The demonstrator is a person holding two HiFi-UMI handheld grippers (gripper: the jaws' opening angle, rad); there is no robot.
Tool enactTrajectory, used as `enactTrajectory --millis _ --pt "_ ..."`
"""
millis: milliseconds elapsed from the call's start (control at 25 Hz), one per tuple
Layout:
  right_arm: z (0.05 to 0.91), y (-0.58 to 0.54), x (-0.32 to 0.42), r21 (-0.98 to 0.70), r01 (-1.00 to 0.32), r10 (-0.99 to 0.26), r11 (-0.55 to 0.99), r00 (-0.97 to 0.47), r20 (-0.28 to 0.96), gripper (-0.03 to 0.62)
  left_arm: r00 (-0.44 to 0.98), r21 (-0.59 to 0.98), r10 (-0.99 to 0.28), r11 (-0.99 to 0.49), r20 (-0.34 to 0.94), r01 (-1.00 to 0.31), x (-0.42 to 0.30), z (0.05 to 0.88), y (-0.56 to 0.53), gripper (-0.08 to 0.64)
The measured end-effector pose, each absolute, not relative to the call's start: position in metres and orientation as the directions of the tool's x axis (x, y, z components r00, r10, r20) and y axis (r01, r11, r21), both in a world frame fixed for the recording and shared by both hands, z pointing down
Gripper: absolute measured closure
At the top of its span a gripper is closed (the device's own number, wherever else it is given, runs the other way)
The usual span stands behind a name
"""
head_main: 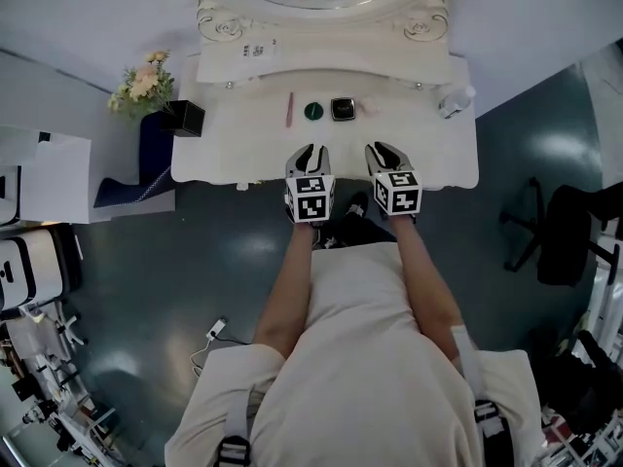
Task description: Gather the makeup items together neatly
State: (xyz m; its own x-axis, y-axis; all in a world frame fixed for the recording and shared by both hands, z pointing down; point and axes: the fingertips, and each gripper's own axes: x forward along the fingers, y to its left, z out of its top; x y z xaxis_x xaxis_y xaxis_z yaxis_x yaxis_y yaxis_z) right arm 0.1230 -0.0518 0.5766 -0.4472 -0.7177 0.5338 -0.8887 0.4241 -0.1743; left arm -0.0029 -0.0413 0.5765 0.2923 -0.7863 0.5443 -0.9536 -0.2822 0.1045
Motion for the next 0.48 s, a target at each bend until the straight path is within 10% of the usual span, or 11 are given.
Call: enactTrajectory --millis 480 --pt "0.576 0.000 0.126 -0.157 -0.896 -0.742 0.416 -0.434 0.510 0.519 0.307 0.094 -0.809 -0.302 0.501 -0.949 -0.014 0.568 0.002 0.485"
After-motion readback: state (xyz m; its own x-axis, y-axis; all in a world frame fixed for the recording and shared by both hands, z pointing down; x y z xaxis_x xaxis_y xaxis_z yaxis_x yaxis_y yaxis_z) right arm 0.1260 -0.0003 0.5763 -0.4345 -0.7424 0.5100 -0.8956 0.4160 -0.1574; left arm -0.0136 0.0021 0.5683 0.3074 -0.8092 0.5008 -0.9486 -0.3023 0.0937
